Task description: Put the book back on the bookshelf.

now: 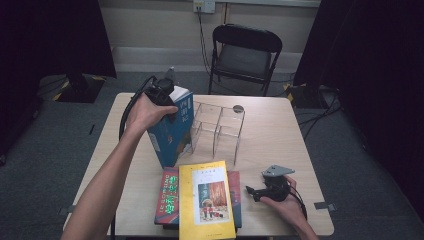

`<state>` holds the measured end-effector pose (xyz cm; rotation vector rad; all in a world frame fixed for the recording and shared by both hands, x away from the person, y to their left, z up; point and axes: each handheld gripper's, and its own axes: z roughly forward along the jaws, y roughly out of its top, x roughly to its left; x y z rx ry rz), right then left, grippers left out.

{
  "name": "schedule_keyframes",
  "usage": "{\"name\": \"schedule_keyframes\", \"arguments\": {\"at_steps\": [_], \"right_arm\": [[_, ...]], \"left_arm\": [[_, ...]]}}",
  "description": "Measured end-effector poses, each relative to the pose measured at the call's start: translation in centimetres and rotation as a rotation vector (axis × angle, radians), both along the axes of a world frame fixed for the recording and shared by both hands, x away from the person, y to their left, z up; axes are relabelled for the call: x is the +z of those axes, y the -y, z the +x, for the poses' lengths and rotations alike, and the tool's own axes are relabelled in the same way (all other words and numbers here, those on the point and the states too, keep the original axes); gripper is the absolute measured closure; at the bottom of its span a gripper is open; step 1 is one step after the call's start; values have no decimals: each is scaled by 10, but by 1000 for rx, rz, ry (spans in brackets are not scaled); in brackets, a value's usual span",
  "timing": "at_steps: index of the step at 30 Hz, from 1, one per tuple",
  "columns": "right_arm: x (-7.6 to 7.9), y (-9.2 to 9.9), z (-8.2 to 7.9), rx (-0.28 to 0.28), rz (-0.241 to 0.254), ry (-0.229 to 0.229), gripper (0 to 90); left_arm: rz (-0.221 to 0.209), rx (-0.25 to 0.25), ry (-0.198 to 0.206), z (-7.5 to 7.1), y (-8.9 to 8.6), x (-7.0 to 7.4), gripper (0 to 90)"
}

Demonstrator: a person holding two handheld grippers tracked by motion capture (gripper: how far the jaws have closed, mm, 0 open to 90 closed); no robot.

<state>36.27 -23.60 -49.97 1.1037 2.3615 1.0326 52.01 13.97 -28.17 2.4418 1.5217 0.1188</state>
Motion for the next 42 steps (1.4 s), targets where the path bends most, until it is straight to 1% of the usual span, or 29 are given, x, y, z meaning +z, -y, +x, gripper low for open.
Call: {"name": "schedule_keyframes", "arguments": {"at_steps": [2, 3, 4, 5, 7, 10, 11, 13, 14, 17, 22, 24, 27, 30, 32, 33, 35, 37, 38, 40, 42], "right_arm": [[0, 0, 0, 1, 0, 0, 136], [0, 0, 0, 2, 0, 0, 136], [0, 0, 0, 3, 0, 0, 136], [0, 0, 0, 4, 0, -1, 136], [0, 0, 1, 8, -1, 1, 136], [0, -1, 2, 12, 0, 2, 136], [0, -1, 2, 12, -1, 2, 136], [0, -1, 2, 12, -2, 2, 136], [0, -1, 2, 13, 0, 2, 136], [0, -1, 2, 13, 0, 3, 136], [0, 0, 2, 13, -2, 3, 136], [0, 0, 2, 13, -2, 3, 136], [0, 0, 2, 13, -2, 3, 136], [0, 0, 2, 13, -2, 3, 136], [0, 0, 2, 14, -1, 2, 136], [0, 0, 2, 15, -1, 1, 136], [0, 0, 2, 16, -1, 1, 136], [0, 0, 1, 17, 1, 1, 136], [0, 0, 1, 17, 1, 1, 136], [0, 0, 1, 17, -2, -2, 136], [0, 0, 0, 18, -3, -3, 136]], "left_arm": [[-21, 9, 6, 1, -2, 0, 597], [-24, 20, 2, 1, -2, 0, 604], [-24, 21, 3, 0, -1, 0, 607], [-21, 17, -5, 0, 0, 1, 609], [-15, 3, 4, -3, 3, 3, 612], [8, -18, 29, -6, 12, 5, 614], [24, -25, 25, -6, 14, 5, 614], [36, -32, 27, -4, 17, 6, 615], [31, -18, 26, -4, 17, 7, 615], [22, -4, 22, 0, 15, 12, 616], [-11, 23, 36, 7, 12, 19, 616], [-18, 35, 43, 13, 13, 18, 616], [-5, 57, 45, 22, 19, 15, 616], [12, 45, 37, 28, 27, 9, 615], [12, 38, 29, 31, 29, 4, 615], [6, 46, 32, 32, 29, 3, 615], [5, 47, 37, 32, 28, 4, 613], [-2, 51, 32, 32, 25, 3, 613], [-14, 68, 39, 32, 22, 1, 612], [-25, 91, 52, 33, 17, 0, 609], [-38, 116, 46, 33, 11, 0, 605]]}}
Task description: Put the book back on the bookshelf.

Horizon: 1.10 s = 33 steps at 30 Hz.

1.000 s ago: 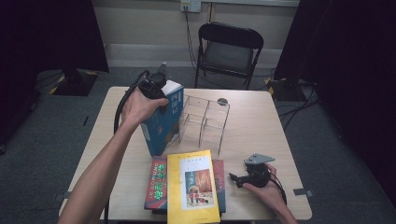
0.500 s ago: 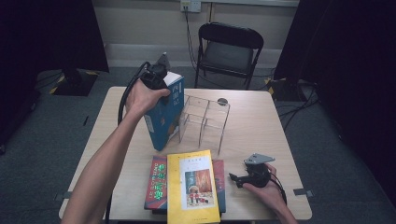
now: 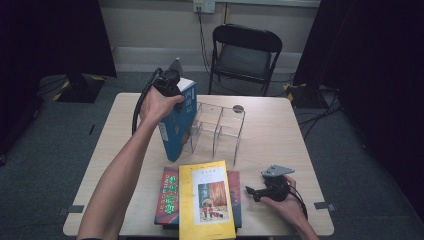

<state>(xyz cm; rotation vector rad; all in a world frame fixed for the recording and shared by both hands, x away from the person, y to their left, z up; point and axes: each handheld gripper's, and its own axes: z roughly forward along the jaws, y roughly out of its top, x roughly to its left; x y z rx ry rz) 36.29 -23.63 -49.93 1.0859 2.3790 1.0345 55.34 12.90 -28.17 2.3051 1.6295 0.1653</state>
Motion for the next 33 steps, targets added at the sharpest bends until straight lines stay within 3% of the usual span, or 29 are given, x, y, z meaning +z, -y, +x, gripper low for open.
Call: {"name": "schedule_keyframes", "arguments": {"at_steps": [3, 7, 12, 16, 17, 24, 32, 33], "right_arm": [[0, 0, 0, -1, -1, -1, 136], [0, 0, 0, 2, -1, -1, 137], [0, 0, 0, 4, -2, -1, 137], [0, 0, 0, 4, -2, -2, 136], [0, 0, 0, 3, -2, -2, 137], [0, 0, 0, 3, -1, -2, 136], [0, 0, 0, 3, -4, -3, 136], [0, 0, 0, 2, -4, -2, 136]], "left_arm": [[-13, 18, 13, -1, -5, -1, 596], [-17, 2, 31, -3, -6, -2, 582], [25, -38, 71, -12, -5, 0, 537], [7, -51, 100, -20, -13, 1, 490], [-12, -38, 106, -23, -15, 0, 470], [-124, -85, 208, -45, -30, -5, 411], [-192, -109, 348, -70, -45, -13, 401], [-217, -106, 363, -72, -47, -15, 398]]}}
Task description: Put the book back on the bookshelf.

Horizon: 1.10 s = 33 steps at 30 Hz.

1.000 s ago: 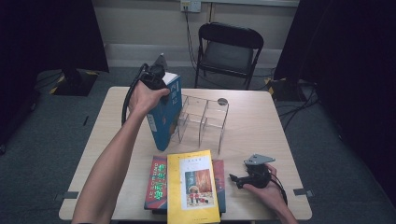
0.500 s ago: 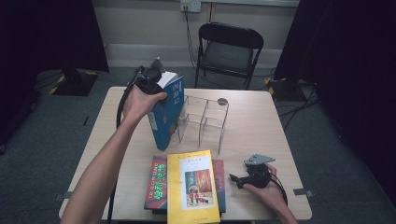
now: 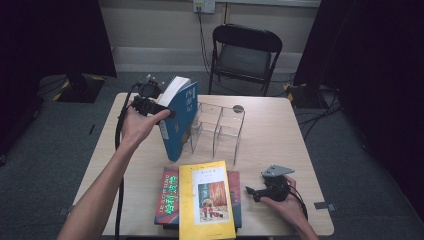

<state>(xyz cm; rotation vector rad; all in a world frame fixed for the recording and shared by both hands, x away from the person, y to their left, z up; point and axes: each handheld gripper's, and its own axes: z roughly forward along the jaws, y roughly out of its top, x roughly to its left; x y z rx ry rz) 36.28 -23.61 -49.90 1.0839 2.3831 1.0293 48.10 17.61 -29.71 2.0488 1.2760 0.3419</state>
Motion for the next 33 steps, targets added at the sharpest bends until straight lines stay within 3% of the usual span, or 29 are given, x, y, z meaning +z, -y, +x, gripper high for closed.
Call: {"name": "schedule_keyframes", "arguments": {"at_steps": [2, 5, 9, 13, 15, 19, 21, 25, 33], "right_arm": [[0, 0, 0, 0, 0, 0, 136], [0, 0, 0, 0, 0, 0, 136], [0, 0, 0, 1, -1, 0, 136], [0, 0, 0, -1, 0, 0, 136], [0, 0, 0, -1, 0, 0, 136], [0, 0, 0, -1, 0, -1, 136], [0, 0, 0, -2, 0, 1, 136], [0, 0, 0, -2, 0, 1, 136], [0, 0, 0, -3, 0, 1, 136]], "left_arm": [[-66, -8, 16, -6, -6, -5, 390], [-38, -8, 50, -13, -10, -15, 362], [-91, -18, 89, -22, -11, -27, 344], [-92, -51, 129, -30, -11, -38, 378], [-96, -63, 116, -31, -10, -43, 374], [-95, -67, 133, -34, -10, -54, 366], [-118, -70, 132, -35, -10, -60, 376], [-106, -88, 133, -39, -10, -71, 388], [-125, -98, 118, -43, -15, -83, 478]]}}
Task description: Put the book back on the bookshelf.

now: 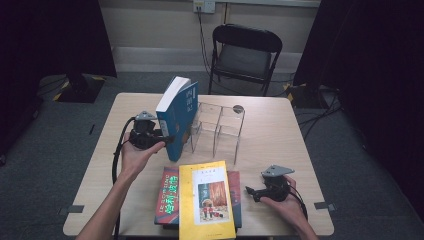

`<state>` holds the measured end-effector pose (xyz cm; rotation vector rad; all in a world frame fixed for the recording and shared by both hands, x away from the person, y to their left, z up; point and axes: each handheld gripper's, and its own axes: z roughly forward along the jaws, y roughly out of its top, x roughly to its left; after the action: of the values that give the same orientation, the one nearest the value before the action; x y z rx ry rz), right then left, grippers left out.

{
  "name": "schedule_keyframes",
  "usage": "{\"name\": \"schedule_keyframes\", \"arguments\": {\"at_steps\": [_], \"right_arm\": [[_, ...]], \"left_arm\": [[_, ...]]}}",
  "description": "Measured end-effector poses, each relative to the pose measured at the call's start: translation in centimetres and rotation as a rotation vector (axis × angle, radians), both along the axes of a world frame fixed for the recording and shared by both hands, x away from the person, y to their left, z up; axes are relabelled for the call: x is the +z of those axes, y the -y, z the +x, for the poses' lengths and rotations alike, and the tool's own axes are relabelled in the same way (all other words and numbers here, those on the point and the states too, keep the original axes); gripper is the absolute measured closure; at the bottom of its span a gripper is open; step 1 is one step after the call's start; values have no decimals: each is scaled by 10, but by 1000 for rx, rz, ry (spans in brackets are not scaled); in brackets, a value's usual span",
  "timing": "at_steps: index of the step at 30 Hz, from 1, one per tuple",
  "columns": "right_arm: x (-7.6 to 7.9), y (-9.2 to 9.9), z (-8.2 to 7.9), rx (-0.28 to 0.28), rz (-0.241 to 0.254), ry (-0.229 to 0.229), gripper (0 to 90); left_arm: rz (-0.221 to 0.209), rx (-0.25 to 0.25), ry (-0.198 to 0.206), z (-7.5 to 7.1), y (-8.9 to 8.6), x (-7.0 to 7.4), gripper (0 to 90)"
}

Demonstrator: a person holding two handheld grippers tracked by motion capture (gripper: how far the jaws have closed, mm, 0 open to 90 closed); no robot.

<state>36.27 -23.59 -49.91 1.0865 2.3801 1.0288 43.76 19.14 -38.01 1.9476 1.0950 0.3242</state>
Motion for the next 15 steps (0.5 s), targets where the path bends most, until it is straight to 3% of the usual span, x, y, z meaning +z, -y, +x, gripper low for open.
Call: {"name": "schedule_keyframes", "arguments": {"at_steps": [5, 9, 15], "right_arm": [[0, 0, 0, 0, 1, 0, 136], [0, 0, 0, -1, 1, 0, 136], [0, 0, 0, -1, 1, 0, 136]], "left_arm": [[-36, -6, -4, -5, -1, -3, 507], [-29, -18, 1, -9, 0, -5, 541], [-21, -19, 2, -11, 3, -8, 508]]}}
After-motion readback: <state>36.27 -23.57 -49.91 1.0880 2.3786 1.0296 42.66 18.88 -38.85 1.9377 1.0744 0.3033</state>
